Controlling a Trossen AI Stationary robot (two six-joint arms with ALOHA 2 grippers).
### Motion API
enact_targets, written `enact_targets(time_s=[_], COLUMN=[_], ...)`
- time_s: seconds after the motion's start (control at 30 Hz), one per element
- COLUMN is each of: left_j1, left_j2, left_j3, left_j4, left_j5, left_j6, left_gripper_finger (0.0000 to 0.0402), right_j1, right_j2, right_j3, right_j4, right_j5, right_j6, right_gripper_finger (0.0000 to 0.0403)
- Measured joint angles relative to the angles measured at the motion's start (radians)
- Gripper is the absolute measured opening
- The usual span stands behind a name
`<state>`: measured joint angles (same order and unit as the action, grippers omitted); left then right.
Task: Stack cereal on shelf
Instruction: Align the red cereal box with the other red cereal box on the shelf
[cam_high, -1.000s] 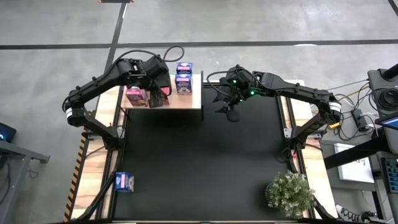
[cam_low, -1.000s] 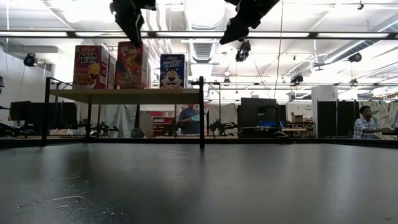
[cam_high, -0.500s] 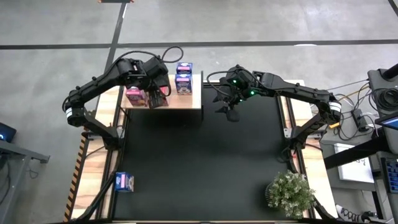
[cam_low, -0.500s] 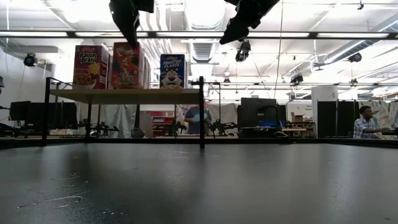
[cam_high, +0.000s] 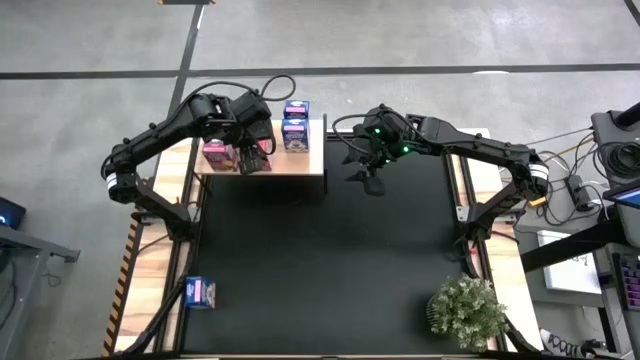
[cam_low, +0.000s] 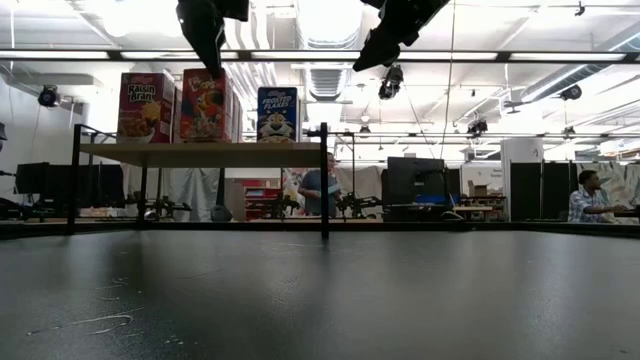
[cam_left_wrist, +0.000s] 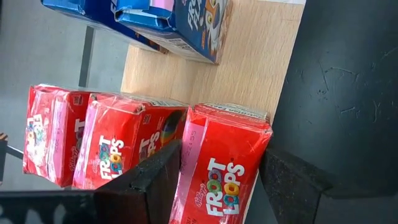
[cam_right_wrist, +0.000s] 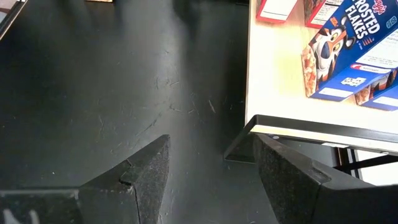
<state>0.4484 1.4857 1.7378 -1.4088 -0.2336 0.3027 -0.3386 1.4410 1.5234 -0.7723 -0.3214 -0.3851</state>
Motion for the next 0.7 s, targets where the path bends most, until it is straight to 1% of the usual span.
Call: enact_targets(time_s=[0.7], left_j1=[0.000], left_j2=[0.000], left_j3=[-0.015], left_j4=[0.002], left_j5=[0.000], left_j6=[0.002], left_gripper_finger=[0.0194], right_j1=[0.000], right_j2=[0.000], right_j3=[0.000], right_j4=[0.000], right_j5=[0.000], right_j6=[0.000], right_gripper_finger=[0.0219])
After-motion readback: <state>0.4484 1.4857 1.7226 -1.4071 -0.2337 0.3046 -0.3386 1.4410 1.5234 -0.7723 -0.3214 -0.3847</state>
